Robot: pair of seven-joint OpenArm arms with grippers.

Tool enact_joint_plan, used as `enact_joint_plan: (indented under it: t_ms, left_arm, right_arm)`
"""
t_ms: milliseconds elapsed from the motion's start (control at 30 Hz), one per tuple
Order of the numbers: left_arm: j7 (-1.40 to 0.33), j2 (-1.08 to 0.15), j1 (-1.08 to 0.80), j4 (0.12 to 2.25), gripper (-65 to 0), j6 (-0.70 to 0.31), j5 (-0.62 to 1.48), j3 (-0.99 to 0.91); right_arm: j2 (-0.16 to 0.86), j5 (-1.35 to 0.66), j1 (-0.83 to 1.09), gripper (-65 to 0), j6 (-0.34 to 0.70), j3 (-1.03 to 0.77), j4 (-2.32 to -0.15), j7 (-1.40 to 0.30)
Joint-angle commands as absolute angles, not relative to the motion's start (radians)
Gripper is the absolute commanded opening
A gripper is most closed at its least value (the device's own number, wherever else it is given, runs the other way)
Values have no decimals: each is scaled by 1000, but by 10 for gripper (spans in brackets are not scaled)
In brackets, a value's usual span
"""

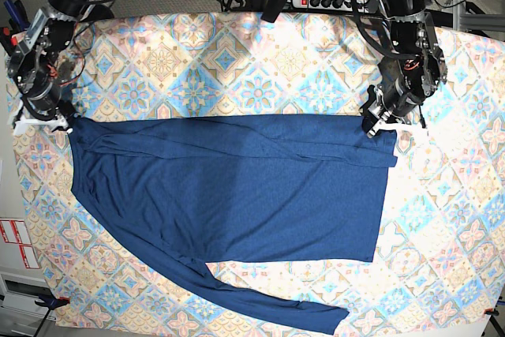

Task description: Fold the T-shirt properly

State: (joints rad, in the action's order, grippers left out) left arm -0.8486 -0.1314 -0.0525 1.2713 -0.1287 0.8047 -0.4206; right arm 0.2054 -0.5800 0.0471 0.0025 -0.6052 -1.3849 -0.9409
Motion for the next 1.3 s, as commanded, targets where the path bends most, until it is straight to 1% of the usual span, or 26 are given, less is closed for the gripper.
enact_joint_plan:
  t_ms: [0,67,167,800,1100,1167,1233,1267]
  left_arm:
    - [-840,-142,-47,1285,-650,-137,820,-421]
    - [-840,-142,-50,1285,-650,-137,820,-421]
    - [-840,-142,-53,1285,-650,-137,820,-421]
    - [-840,-142,-54,1285,-650,-137,819,-421]
    - [-842,-140,-54,1285,-650,-137,819,-421]
    - [-842,-142,-54,1285,-650,-137,820,-421]
    - [-843,-142,-56,1285,-650,-139,822,-421]
    - [-843,-142,-58,1285,-650,-139,822,-421]
  right_arm:
    - [217,-591,31,-373,12,-610,-1397,-932]
    - [217,-595,31,-348,12,-610,-1371,-935]
    - [217,-595,28,-334,12,-611,-1307,-949]
    - [214,-591,-171,-334,12,-610,-1032,-938]
    - [214,-590,-254,-337,12,-607,-883,-869]
    - [214,-590,-260,-352,12,-607,-875,-869]
    - [214,-590,-262,-400,12,-607,-875,-869]
    - [214,-591,-262,-439,12,-607,-875,-871]
